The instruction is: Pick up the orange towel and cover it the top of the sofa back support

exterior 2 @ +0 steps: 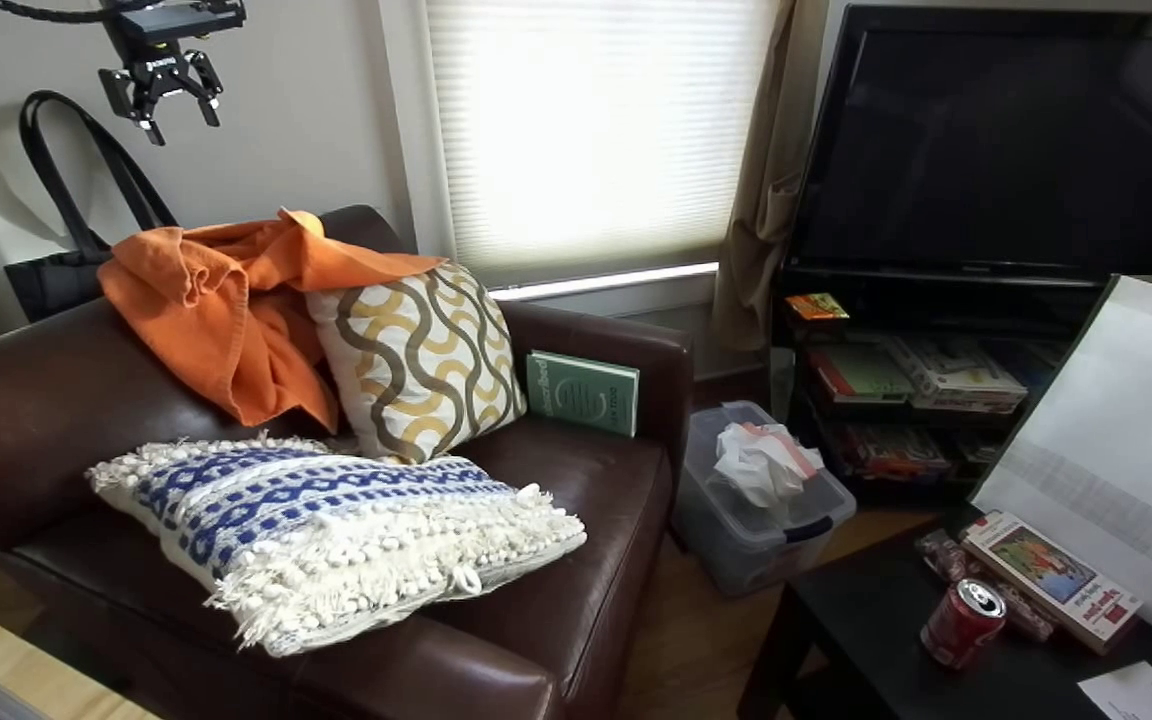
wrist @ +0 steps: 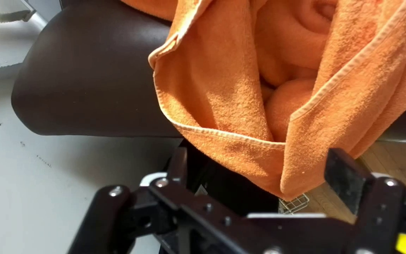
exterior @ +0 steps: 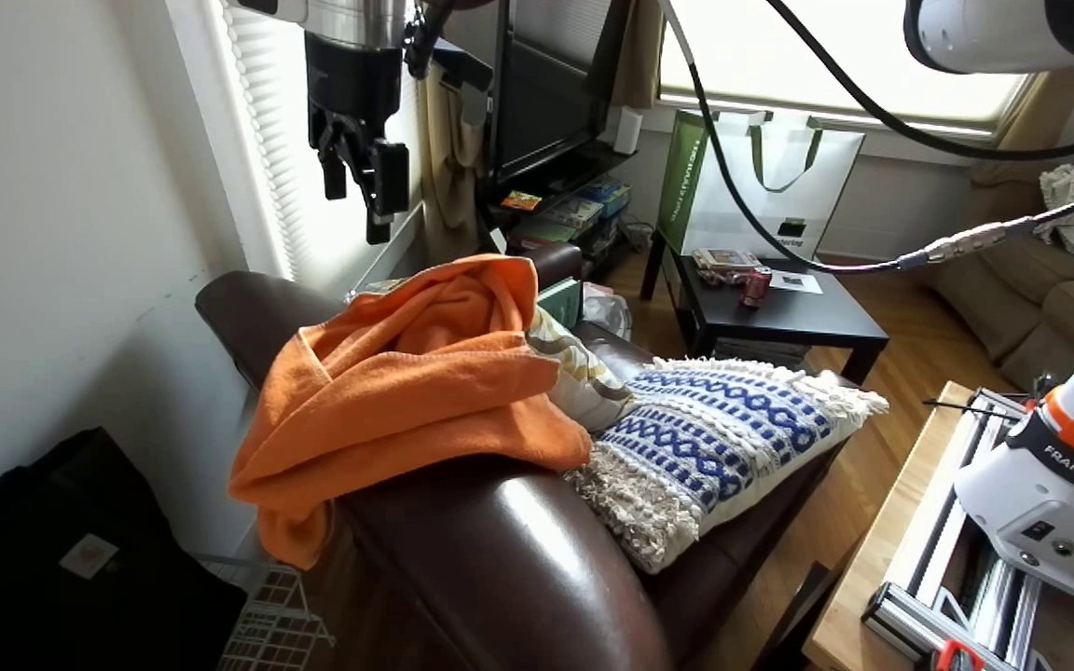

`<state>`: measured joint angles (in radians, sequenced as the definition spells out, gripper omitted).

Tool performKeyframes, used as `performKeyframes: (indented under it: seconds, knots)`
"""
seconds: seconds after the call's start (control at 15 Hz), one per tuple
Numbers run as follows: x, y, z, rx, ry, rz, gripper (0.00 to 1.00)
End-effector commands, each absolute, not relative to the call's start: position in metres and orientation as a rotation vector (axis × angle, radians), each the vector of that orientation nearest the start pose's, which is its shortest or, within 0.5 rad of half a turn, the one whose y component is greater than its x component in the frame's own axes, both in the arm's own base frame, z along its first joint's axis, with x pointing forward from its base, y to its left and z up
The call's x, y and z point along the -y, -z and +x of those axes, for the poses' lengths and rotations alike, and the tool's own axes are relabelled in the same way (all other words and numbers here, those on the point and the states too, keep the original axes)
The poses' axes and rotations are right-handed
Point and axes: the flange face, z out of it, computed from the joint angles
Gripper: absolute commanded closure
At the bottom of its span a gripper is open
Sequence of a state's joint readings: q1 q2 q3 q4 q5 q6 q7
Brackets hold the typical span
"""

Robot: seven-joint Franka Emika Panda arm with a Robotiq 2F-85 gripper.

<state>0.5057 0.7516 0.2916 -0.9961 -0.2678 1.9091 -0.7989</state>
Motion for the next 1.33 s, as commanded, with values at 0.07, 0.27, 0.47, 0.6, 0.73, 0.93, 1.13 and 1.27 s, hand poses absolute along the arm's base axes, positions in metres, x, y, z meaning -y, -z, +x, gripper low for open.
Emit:
performKeyframes:
  seconds: [0.07,0.27,0.47,0.6,0.73,0.93,1.13,1.27]
  knots:
    - [-0.460,-0.447,0.616,1.999,0.277,-2.560,0.00]
    - [-0.430,-0.438,0.619,1.779,0.186,-2.670,0.00]
    - [-0.396,-0.418,0.621,1.557,0.114,-2.754,0.00]
    - [-0.370,-0.401,0.620,1.407,0.037,-2.790,0.00]
    - [-0.345,-0.379,0.617,1.260,-0.040,-2.805,0.00]
    - [-0.306,-0.356,0.620,1.034,0.006,-2.871,0.00]
    - [-0.276,-0.334,0.618,0.893,0.023,-2.918,0.00]
    - [-0.264,-0.319,0.617,0.840,-0.013,-2.911,0.00]
